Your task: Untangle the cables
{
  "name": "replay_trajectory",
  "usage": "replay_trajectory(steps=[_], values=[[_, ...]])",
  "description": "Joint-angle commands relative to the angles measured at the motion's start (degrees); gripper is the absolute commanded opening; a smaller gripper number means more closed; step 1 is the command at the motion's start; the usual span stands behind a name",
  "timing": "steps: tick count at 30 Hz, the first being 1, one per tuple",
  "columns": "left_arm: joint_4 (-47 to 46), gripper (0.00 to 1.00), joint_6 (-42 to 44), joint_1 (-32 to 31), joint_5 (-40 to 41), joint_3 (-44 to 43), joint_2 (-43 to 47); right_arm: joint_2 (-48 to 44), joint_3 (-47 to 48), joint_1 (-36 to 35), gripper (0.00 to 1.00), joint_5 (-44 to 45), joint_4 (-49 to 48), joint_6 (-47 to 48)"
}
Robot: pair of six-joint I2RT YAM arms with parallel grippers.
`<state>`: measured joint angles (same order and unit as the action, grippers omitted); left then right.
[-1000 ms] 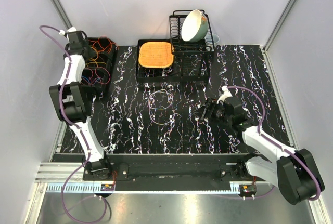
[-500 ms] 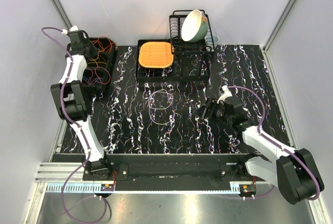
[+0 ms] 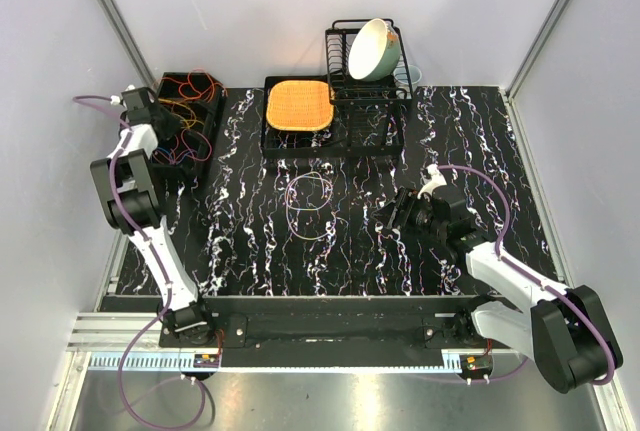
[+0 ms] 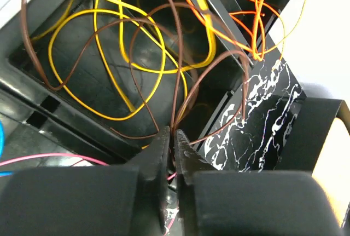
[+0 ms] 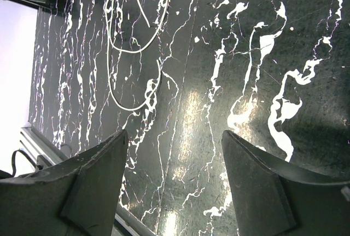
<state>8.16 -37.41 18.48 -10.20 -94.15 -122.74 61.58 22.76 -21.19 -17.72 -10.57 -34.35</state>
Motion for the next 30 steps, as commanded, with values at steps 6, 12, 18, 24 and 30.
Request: replay_trajectory(steps=[6, 12, 18, 24, 30], values=[[1.1, 0.43, -0.6, -0.4, -2.0, -4.0, 8.4, -0.2, -0.2, 0.6, 0.75, -1.1, -2.4, -0.3], [8.1, 0.57, -2.9, -0.6, 1.3, -6.1, 14.4, -0.5, -0.3, 0.7, 0.75, -1.1, -2.4, -0.2], [11.6, 0.66, -4.5, -2.5, 4.5, -2.6, 24.6, -0.9, -0.4, 0.6, 0.75, -1.0, -2.4, -0.4], [13.2, 0.70, 0.7, -8.1, 7.3, 4.3, 38.2, -1.7, -0.8, 0.6, 0.75, -0.7, -2.4, -0.5], [18.0, 0.73, 9.3, -18.6, 14.3, 11.9, 50.7, -1.9, -0.9, 0.7, 0.75, -0.7, -2.5, -0.6]])
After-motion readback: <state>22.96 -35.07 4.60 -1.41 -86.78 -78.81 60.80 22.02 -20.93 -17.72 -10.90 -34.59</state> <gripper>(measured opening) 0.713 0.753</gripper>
